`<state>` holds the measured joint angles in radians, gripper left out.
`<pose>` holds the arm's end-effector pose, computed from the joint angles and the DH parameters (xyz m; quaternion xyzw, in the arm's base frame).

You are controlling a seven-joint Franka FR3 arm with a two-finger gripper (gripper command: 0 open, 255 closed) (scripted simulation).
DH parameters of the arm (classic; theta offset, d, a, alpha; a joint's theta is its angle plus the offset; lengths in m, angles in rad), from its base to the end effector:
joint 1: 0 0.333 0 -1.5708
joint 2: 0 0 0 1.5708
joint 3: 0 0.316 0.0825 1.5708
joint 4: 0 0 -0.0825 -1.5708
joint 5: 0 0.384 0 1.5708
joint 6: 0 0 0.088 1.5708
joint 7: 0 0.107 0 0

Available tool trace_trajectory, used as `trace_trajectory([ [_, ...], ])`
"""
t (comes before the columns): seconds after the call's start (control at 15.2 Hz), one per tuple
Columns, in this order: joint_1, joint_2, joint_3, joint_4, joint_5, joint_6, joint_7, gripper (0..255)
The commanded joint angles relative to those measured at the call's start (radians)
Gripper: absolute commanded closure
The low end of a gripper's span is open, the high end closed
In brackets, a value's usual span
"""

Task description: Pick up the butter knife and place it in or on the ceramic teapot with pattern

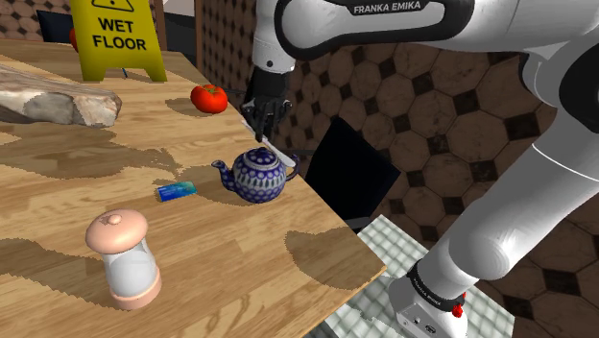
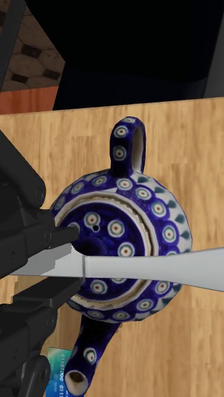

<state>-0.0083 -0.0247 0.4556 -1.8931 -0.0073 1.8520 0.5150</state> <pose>0.4977 0.2402 0.5074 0.9994 -0.0329 -0.0043 0.0123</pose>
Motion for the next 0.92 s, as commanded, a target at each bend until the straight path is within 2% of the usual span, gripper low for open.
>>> trace_trajectory([
  [0.0,0.0,0.002,0.0,-0.024,-0.001,0.026,0.0,255],
  [0.59,0.0,0.005,0.0,-0.036,-0.002,0.041,0.001,255],
  [0.66,0.0,0.005,0.0,-0.036,-0.002,0.041,0.001,0],
  [0.86,0.0,0.005,0.0,-0.036,-0.002,0.041,0.001,0],
])
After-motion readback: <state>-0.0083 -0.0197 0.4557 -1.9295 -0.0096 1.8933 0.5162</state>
